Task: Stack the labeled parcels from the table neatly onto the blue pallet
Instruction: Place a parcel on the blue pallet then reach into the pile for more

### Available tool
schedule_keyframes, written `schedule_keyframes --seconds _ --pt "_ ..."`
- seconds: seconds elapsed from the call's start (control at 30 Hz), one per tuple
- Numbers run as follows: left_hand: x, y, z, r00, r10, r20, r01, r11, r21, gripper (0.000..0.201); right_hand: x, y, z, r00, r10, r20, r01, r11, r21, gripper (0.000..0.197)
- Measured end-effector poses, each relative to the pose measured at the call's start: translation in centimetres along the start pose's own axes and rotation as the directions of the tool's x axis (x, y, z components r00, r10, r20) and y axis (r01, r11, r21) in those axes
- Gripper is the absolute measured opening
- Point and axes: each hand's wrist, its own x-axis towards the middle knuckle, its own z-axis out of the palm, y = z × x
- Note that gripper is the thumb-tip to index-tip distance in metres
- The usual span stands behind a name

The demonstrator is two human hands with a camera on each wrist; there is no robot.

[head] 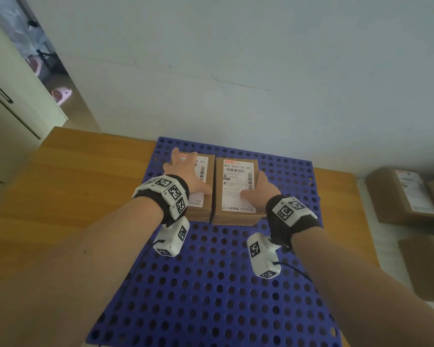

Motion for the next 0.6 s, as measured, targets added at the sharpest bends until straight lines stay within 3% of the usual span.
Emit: schedule_keyframes --seconds 0.6 --pt "0.81 -0.97 0.04 0.996 0.083 0.018 -0.083 0.996 -0.011 0.111 -0.01 0.39 0.19 1.0 -0.008 -0.006 0.007 1.0 -0.025 0.07"
